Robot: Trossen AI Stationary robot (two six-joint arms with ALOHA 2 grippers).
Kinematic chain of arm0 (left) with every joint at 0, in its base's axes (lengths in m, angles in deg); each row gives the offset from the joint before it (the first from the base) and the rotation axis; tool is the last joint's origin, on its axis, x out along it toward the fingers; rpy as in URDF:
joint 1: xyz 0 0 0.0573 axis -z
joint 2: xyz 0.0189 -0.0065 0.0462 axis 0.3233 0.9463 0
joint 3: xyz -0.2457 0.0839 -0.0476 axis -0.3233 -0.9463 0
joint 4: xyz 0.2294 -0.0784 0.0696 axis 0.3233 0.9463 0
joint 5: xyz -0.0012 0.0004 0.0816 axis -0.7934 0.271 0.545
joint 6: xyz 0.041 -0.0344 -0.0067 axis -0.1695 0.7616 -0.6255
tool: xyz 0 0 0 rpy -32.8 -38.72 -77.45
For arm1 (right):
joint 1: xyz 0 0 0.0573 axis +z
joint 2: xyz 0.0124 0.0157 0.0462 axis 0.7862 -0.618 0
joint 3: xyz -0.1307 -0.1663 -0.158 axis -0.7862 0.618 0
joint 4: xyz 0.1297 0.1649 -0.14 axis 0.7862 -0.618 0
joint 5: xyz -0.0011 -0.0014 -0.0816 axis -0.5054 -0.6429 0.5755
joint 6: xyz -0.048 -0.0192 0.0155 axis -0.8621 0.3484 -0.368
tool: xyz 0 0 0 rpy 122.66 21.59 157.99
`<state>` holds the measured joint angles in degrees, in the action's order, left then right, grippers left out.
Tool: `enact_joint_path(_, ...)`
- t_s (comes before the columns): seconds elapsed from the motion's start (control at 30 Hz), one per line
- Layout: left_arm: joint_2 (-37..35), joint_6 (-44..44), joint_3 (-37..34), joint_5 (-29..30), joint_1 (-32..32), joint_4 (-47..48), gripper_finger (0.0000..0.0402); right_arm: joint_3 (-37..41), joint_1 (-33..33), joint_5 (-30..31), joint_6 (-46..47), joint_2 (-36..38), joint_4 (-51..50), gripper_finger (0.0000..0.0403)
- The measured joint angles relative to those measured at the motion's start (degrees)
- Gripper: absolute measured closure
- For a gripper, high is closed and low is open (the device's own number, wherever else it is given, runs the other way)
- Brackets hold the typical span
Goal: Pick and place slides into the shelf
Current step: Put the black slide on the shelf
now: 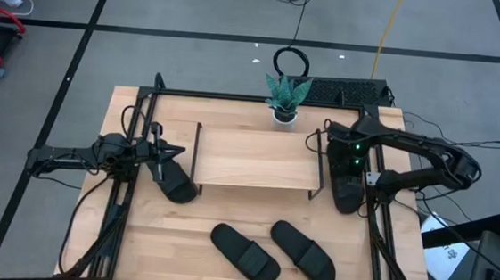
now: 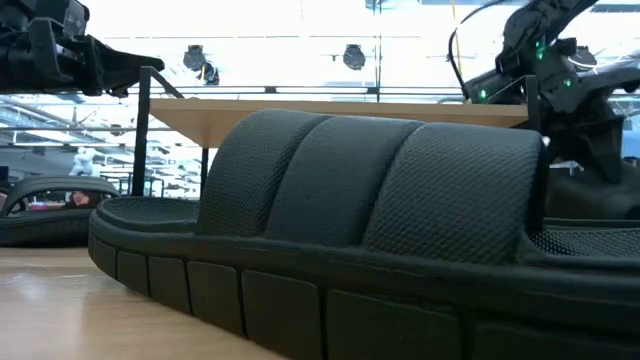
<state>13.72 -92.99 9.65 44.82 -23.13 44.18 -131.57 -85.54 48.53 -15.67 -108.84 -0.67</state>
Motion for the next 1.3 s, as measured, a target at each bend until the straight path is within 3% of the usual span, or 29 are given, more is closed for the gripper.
enact_joint_path(0.6,0.00,0.45,0.00,0.02,0.01,-0.03,0.0382,-15.54,-0.04,11.99,6.10,5.87,-10.46,0.0402)
enact_joint_path(1.3,-0.01,1.29,0.00,0.04,0.00,-0.04,0.0382,-34.98,-0.07,26.67,4.00,5.94,-11.71,0.0401)
